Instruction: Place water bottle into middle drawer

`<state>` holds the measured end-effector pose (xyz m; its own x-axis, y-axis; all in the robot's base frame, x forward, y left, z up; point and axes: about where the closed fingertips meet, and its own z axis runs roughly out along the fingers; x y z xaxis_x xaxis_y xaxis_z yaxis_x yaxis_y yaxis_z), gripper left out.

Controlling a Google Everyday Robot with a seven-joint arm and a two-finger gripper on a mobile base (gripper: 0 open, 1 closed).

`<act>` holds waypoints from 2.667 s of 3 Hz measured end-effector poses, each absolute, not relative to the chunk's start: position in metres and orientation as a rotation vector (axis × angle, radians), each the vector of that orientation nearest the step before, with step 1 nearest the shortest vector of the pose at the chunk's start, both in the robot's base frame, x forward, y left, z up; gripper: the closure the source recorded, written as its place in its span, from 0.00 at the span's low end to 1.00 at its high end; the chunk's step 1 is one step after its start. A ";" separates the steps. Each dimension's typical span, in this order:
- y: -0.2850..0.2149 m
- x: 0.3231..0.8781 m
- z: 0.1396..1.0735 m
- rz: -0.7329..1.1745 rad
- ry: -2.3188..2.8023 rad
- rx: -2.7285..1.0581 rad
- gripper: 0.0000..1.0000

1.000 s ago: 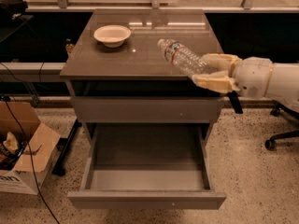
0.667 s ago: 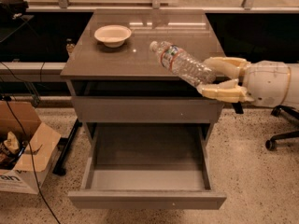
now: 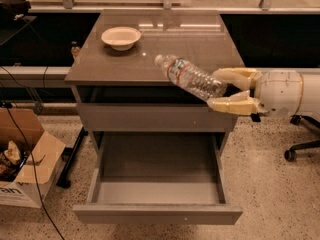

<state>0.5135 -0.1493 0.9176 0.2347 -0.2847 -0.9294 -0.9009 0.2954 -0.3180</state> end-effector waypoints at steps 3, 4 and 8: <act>-0.131 0.490 0.789 0.848 1.483 -1.329 1.00; -0.138 0.493 0.735 0.894 1.567 -1.283 1.00; -0.162 0.522 0.611 0.942 1.762 -1.166 1.00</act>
Offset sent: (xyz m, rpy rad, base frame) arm -0.0379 0.0216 -0.1299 -0.0897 0.2778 0.1559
